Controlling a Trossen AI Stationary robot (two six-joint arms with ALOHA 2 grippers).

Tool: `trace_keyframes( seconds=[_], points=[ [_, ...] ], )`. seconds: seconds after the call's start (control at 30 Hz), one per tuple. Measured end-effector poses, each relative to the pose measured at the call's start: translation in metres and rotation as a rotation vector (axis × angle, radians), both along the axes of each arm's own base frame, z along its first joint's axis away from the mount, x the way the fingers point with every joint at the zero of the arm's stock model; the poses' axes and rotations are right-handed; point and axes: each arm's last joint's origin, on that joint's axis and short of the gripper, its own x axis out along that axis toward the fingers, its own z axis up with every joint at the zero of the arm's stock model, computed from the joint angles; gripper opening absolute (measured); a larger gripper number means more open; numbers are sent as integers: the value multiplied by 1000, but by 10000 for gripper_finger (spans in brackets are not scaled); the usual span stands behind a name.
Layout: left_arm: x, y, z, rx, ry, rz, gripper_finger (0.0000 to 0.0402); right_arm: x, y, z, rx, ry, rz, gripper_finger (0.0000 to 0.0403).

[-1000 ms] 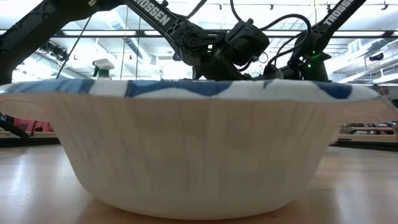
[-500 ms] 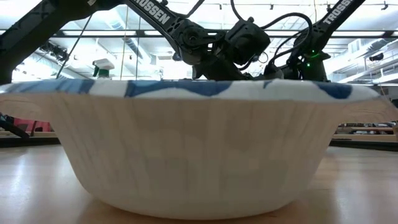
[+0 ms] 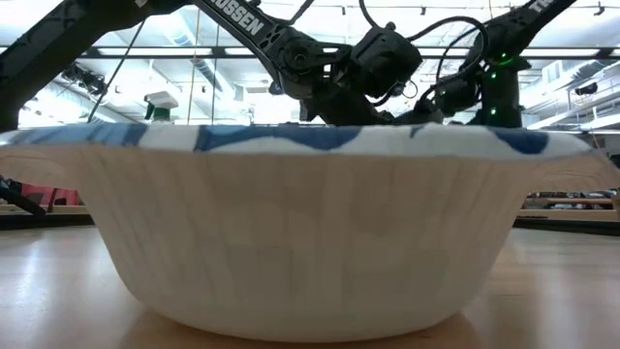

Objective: Nest bowls inside each other
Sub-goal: Stack the blue white patterned bowl on top of the other blue white patterned bowls

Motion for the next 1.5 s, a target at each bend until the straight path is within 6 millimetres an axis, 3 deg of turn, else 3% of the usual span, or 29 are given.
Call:
trace_keyframes(
  seconds=[0.23,0.4,0.7,0.87,1.07,1.33,1.5],
  points=[
    [7,-5,18,-1,-48,6,46,-7,9,10,-5,8,-25,169],
    [12,-12,29,23,-71,-3,45,-11,17,23,-105,2,-42,168],
    [10,-9,30,80,-53,69,45,-22,34,48,-230,-90,-79,168],
    [11,-14,36,93,-84,80,45,-20,37,50,-260,-85,-76,168],
    [9,-22,56,120,-152,90,45,-17,38,50,-297,-84,-72,168],
    [2,-18,69,195,-128,175,45,-16,43,54,-350,-93,-69,168],
    [-7,-11,85,95,-137,178,45,-16,47,57,-356,-117,-60,168]
  ],
)
